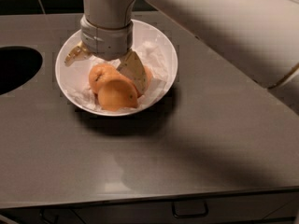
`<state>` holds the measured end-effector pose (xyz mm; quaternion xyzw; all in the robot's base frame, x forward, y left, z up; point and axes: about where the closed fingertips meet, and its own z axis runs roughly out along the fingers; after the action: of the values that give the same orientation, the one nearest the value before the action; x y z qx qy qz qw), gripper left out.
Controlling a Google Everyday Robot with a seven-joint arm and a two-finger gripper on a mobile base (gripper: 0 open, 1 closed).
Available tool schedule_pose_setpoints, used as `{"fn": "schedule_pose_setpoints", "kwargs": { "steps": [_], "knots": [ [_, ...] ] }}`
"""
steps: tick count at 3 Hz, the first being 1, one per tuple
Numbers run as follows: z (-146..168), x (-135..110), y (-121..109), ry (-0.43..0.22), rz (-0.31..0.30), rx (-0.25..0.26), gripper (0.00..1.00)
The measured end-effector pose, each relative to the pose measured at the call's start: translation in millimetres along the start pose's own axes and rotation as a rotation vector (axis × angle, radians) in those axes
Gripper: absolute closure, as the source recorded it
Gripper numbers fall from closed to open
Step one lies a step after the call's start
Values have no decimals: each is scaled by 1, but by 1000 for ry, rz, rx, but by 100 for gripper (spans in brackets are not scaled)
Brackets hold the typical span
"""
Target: Pick orange from white bowl
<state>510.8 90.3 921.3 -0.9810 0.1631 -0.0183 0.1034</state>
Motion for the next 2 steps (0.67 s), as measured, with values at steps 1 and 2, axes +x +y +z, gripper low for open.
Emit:
{"fn": "schedule_pose_setpoints", "kwargs": {
  "steps": [1, 2],
  "knots": [
    [0, 0, 0, 0, 0, 0, 0],
    [8, -1, 1, -21, 1, -9, 0]
  ]
}}
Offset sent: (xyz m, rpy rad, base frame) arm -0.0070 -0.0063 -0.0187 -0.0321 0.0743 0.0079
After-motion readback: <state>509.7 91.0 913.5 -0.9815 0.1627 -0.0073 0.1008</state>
